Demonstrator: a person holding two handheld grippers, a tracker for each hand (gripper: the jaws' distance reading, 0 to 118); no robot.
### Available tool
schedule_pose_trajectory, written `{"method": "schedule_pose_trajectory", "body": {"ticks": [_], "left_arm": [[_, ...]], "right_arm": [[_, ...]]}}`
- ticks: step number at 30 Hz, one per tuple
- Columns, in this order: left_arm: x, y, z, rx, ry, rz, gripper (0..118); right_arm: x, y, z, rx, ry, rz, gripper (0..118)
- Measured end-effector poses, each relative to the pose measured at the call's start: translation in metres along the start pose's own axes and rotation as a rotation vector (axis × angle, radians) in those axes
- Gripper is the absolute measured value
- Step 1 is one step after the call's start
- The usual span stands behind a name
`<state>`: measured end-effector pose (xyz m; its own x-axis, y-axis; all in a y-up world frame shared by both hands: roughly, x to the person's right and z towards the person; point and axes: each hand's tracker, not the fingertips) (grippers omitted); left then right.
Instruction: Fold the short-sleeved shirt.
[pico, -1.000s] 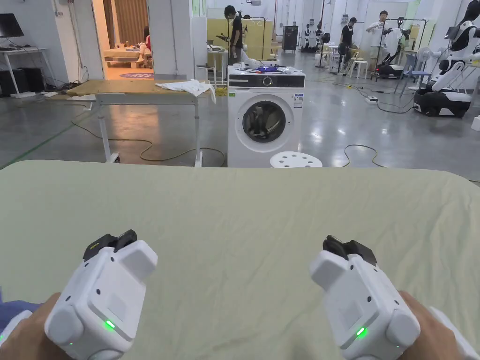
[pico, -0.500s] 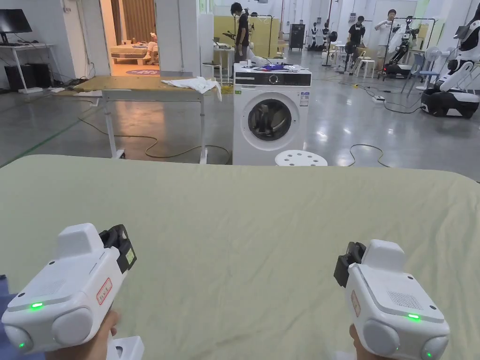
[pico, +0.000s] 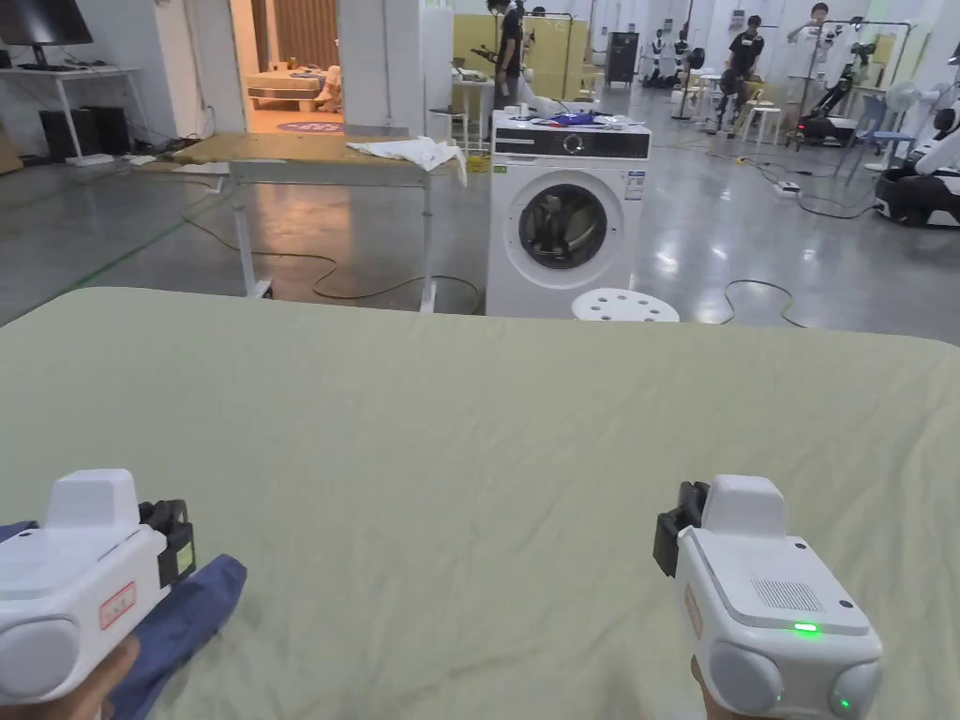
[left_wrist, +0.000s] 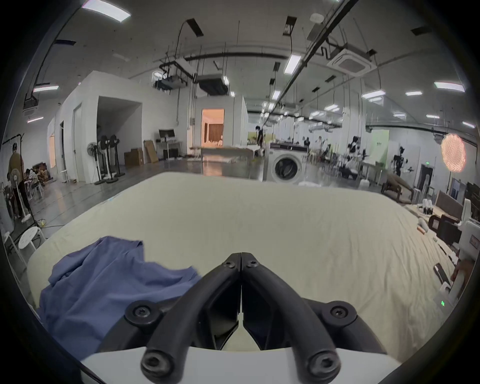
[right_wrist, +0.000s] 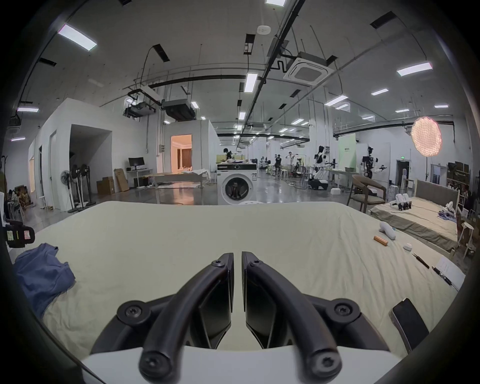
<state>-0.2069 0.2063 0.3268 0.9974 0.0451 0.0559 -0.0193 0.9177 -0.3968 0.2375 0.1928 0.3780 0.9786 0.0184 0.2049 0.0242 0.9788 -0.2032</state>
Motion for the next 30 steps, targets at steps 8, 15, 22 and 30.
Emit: {"method": "schedule_pose_trajectory", "body": {"ticks": [8,15,22,30], "left_arm": [[-0.097,-0.013,0.019,-0.22,0.153,0.059,0],[-0.155,-0.034,0.015,-0.409,0.185,0.06,76],[-0.178,-0.084,-0.011,-0.605,0.129,0.091,81],[-0.142,-0.079,-0.007,-0.528,0.126,-0.075,25]], "right_arm": [[-0.023,-0.016,-0.008,-0.037,0.058,0.04,5],[-0.036,-0.026,-0.01,-0.04,0.107,0.079,5],[-0.036,-0.032,-0.01,-0.081,0.103,0.037,5],[-0.039,-0.033,-0.007,-0.068,0.13,0.017,5]]}}
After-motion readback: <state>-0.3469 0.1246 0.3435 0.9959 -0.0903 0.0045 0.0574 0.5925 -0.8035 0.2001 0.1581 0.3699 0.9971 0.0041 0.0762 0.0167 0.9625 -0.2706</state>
